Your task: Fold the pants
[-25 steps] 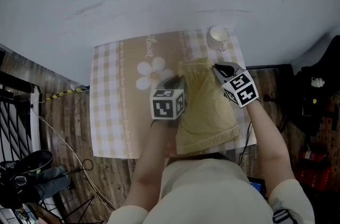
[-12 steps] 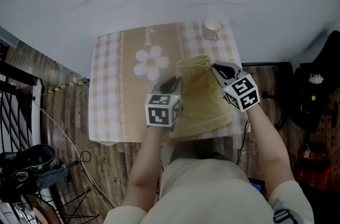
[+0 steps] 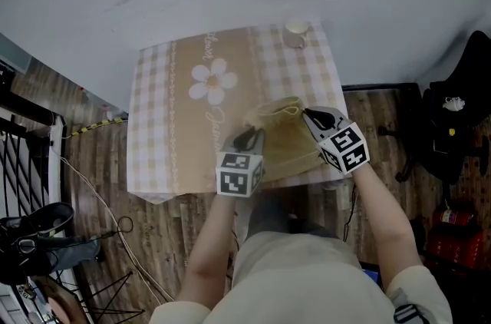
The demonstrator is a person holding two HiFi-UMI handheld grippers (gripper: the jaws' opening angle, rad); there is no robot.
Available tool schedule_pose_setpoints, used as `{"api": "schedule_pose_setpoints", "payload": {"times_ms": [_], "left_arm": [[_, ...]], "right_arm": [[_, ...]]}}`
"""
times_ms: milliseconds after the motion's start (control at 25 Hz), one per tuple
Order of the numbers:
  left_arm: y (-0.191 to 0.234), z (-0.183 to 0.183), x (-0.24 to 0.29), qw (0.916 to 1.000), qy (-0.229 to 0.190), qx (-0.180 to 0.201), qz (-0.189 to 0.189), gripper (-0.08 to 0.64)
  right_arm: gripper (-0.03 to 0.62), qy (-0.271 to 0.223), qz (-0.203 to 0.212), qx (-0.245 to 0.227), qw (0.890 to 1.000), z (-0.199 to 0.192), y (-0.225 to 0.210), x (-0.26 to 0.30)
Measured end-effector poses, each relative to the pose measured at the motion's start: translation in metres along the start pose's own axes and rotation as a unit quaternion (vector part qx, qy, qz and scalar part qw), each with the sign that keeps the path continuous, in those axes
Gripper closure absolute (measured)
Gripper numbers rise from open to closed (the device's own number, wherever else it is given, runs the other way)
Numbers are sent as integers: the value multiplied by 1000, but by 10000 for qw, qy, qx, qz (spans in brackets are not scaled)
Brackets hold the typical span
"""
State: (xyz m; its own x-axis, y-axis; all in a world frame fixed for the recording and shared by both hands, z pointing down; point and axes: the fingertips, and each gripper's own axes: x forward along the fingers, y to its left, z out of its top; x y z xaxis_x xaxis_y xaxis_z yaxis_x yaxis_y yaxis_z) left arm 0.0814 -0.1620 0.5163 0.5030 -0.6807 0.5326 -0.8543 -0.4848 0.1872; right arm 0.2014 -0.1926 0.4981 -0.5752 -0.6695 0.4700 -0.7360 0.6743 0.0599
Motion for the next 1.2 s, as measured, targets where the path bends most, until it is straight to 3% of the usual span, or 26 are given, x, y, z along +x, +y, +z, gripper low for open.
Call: {"api": "schedule_pose_setpoints", "payload": {"times_ms": [400,800,1200], "left_arm": [[-27,-66,-14,9979,469,444,-102,509],[-42,-105,-31,9978,644,130,27,509],[-62,-113,-64,9989,297,-226,284,514]], "right_arm": [[583,283,102,90,9995,-57,35,-18],[583,577,26,489,9971,-100,56,-40],[583,330,-150,860,9956,-106,80,-73]]}}
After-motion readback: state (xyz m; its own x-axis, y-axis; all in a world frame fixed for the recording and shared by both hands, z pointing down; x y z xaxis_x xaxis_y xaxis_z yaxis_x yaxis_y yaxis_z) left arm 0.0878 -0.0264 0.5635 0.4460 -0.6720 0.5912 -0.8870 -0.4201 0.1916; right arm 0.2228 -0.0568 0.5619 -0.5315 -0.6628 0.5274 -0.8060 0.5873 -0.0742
